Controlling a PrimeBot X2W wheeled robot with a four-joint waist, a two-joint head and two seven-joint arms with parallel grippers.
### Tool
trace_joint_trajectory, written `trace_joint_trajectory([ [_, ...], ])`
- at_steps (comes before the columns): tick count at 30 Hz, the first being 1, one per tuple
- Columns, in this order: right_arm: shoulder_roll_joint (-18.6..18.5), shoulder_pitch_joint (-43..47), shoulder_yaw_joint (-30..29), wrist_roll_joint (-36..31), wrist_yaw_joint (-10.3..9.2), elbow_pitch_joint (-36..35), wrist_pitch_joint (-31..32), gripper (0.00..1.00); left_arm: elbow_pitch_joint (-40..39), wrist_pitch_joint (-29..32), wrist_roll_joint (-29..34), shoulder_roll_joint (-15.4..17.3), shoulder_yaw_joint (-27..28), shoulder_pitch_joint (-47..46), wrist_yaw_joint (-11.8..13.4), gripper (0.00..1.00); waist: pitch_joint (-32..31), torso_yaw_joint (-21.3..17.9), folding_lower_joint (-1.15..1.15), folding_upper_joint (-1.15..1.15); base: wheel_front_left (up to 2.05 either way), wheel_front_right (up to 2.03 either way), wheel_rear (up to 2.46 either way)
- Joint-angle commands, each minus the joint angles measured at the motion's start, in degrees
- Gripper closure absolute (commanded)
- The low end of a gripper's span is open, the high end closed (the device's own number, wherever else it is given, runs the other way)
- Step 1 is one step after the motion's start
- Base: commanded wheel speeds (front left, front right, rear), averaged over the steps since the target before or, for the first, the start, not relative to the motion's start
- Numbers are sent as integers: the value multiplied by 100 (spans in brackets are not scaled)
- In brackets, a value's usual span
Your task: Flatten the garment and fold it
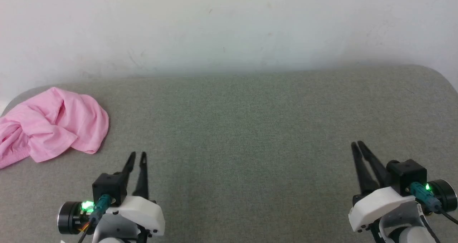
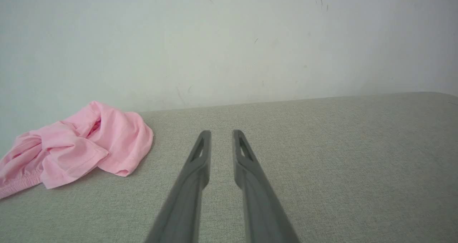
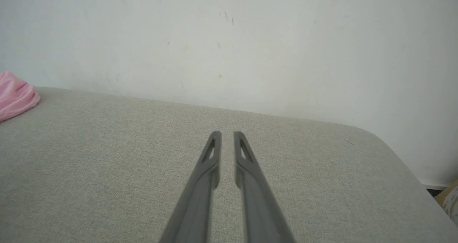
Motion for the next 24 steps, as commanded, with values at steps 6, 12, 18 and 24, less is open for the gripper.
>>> trace_joint_trajectory([
  [6,1,12,-31,62,-1,56,-75,0,41,-75,-86,-1,-36,-17,-6,0,2,-5,0,0,0,0,0],
  [12,2,23,-62,123,-1,92,-147,0,60,-147,-181,-1,-59,-30,-11,0,-1,9,0,0,0,0,0],
  [18,4,42,-93,174,-2,105,-218,0,64,-218,-284,-2,-69,-39,-17,0,-10,54,0,0,0,0,0],
  [24,5,70,-116,206,-2,104,-290,0,80,-290,-374,-3,-56,-43,-13,0,-23,149,0,0,0,0,0],
])
